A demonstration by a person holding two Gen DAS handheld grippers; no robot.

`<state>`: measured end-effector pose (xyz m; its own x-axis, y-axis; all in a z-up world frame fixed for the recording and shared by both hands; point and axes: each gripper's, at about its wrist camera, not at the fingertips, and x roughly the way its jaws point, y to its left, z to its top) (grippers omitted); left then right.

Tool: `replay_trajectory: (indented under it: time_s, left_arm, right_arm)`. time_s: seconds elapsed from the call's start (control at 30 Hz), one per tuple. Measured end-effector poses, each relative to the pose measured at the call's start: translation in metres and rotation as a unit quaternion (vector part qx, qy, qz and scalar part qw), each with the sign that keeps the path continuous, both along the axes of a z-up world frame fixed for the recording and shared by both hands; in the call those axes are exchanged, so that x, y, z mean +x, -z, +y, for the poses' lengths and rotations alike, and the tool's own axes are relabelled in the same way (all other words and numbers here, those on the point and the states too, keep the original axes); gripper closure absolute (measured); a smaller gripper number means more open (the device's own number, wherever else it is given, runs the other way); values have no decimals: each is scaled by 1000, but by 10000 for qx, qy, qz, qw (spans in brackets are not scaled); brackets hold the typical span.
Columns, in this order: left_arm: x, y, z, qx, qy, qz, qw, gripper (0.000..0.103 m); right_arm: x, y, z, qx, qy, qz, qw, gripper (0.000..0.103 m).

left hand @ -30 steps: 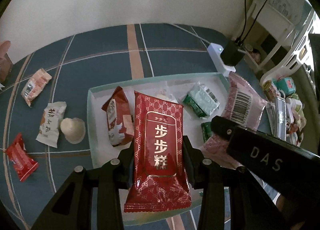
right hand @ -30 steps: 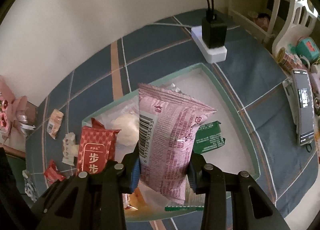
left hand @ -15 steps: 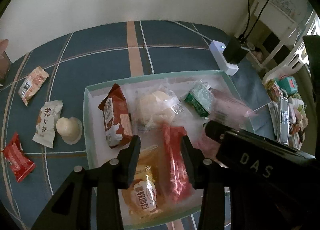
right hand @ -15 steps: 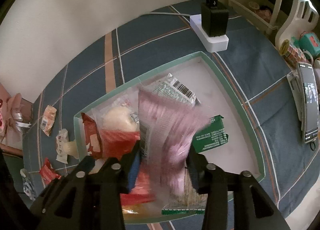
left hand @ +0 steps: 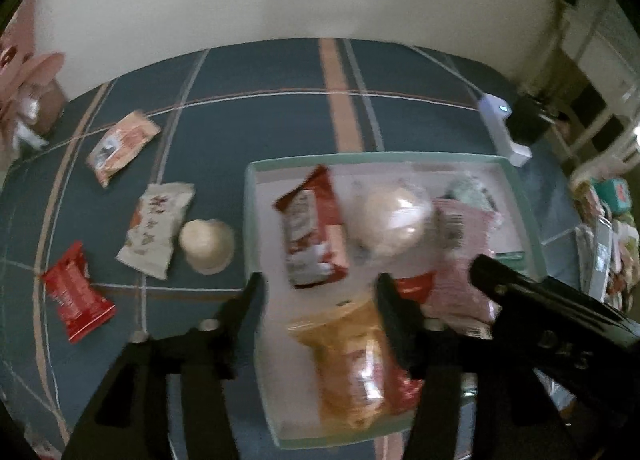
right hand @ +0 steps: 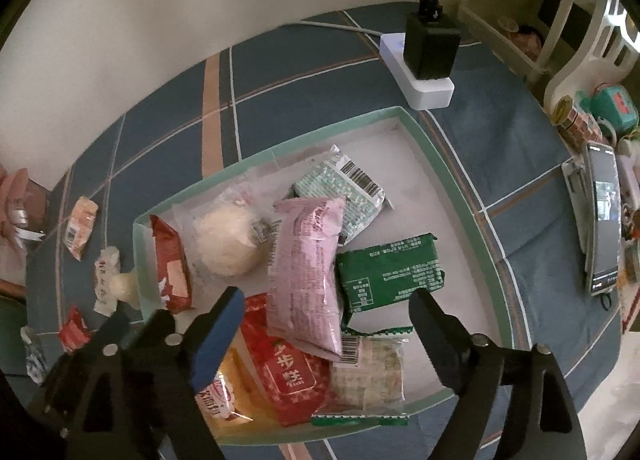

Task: Organize snacks
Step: 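Move both tools back toward the remaining snacks on the table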

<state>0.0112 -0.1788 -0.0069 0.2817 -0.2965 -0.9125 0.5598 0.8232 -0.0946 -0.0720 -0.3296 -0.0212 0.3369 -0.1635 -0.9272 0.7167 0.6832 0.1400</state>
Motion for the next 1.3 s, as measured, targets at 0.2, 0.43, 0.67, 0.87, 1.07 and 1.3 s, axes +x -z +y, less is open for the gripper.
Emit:
replay_trajectory:
  time_s: [0.2, 0.43, 0.67, 0.87, 1.07, 1.3]
  left_arm:
    - [19, 5, 22, 105, -488, 8, 9988, 29]
    - [37, 6, 45, 183, -999, -59, 9948, 24]
    - [50, 11, 59, 194, -1307, 72, 9912, 13]
    - [53, 10, 62, 197, -1410, 44, 9898, 7]
    - [57, 11, 70, 311, -1629, -59, 9861, 0]
    - [58, 12, 72, 312, -1637, -40, 9860, 0]
  right_arm:
    - [2, -3, 2, -113, -33, 47, 9999, 9]
    - [6, -4, 10, -152, -124, 98, 9998, 8]
    - [9, -3, 15, -226, -176, 178, 9994, 8]
    - [11, -2, 16, -231, -200, 215, 9993, 7]
    - [13, -2, 19, -408, -249, 263, 9985, 0]
    - [13, -2, 17, -379, -205, 272, 9987, 0]
